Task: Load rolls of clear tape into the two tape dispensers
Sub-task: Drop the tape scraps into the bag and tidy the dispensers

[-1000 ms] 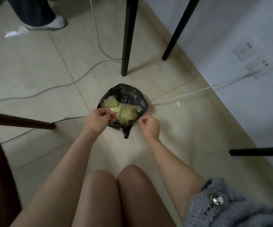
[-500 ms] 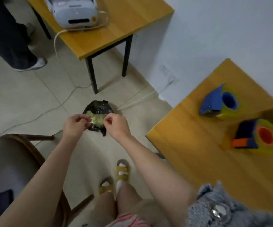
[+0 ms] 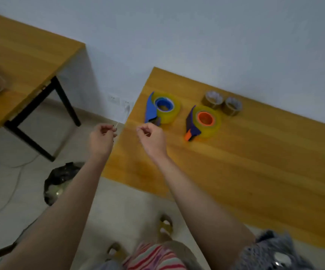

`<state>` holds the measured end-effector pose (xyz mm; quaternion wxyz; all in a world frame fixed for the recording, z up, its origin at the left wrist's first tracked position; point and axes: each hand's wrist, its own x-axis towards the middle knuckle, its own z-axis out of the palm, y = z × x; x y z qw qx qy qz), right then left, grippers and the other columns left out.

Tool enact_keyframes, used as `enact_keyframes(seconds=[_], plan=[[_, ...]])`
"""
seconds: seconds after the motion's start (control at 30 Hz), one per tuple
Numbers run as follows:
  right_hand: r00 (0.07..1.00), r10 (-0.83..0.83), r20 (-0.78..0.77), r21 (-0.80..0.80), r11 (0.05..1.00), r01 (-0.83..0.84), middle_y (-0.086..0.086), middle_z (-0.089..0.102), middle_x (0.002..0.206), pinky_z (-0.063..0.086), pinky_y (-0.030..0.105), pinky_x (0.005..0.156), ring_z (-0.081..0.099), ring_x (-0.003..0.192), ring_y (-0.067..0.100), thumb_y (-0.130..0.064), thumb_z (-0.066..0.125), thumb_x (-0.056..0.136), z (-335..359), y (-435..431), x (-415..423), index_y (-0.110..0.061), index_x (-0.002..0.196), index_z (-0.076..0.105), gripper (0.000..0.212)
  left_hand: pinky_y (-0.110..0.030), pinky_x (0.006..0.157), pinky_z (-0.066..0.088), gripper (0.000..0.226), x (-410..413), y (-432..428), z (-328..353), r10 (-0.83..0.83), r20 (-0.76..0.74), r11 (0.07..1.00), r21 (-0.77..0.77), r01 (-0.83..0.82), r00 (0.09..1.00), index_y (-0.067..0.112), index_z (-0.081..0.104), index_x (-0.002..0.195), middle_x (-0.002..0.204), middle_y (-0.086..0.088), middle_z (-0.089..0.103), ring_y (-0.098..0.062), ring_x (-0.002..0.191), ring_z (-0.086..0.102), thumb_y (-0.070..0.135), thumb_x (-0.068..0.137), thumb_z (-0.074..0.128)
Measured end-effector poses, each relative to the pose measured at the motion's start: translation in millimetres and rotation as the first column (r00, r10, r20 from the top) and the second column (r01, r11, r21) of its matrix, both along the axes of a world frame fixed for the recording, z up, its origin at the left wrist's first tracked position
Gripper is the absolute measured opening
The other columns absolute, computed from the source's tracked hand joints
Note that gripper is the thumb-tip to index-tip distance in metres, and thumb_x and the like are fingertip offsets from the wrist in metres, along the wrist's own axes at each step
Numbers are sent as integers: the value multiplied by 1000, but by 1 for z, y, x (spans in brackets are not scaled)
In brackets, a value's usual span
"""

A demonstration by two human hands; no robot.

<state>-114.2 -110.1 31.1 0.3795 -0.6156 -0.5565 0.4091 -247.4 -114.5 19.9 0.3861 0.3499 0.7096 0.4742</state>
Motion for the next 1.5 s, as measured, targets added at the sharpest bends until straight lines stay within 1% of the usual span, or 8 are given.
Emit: enact_keyframes(seconds=[0.23,0.47,0.6,0.77,0.97,1.3,1.4,1.5], plan=[[986,-157,58,77,985,153,5,71,81,56,45,75,67,75,22,-16,61,88,21,61,124,-13,84,67,8,-36,83,49,23,129,73,27,-153,-35,980,123,156,988,17,55,80,87,-2,62,-22,90,63,-4,85,46],[961,-265,82,26,964,264,5,71,83,56,38,76,67,80,20,-18,59,90,15,100,228,-16,84,64,8,-23,79,38,19,227,101,18,-193,-271,971,88,224,943,3,58,109,109,-8,61,-18,102,55,7,93,50],[912,-367,182,-50,923,381,5,68,95,45,25,72,62,88,18,-16,56,92,3,119,262,-11,95,64,10,-34,93,39,39,229,120,7,-129,-471,987,25,159,873,1,46,126,129,-15,48,-30,123,44,12,90,56],[935,-266,233,-370,865,338,12,37,149,39,38,103,39,134,30,-39,62,89,-26,134,265,-8,147,27,75,-49,115,12,79,197,143,-19,-243,-707,969,-204,138,664,4,19,146,155,-20,10,-34,145,4,33,87,62],[946,-188,263,-426,857,289,11,34,151,39,46,107,37,136,31,-27,64,89,-52,135,238,-11,151,16,81,-53,115,2,75,169,156,-44,-380,-669,906,-408,113,638,19,15,150,158,-17,-5,-34,145,-8,48,90,50],[934,-192,302,-441,840,316,11,30,152,39,43,105,34,137,30,-35,56,92,-49,136,218,-11,151,17,74,-51,114,1,69,181,161,-39,-312,-670,939,-328,108,673,15,23,147,158,-18,-2,-33,145,-7,34,89,54],[893,-243,378,-341,860,378,13,33,149,37,45,106,34,135,30,-42,49,93,-41,152,233,-9,147,25,67,-50,115,9,66,205,176,-28,-358,-698,931,-220,290,620,9,22,147,157,-18,3,-31,146,-4,27,91,53],[845,-268,462,-204,895,396,15,36,146,32,42,109,34,133,31,-32,51,92,-32,176,261,-7,142,35,58,-47,114,19,58,243,202,-21,-533,-664,815,-236,529,525,10,30,144,158,-14,10,-27,147,3,27,93,52]])
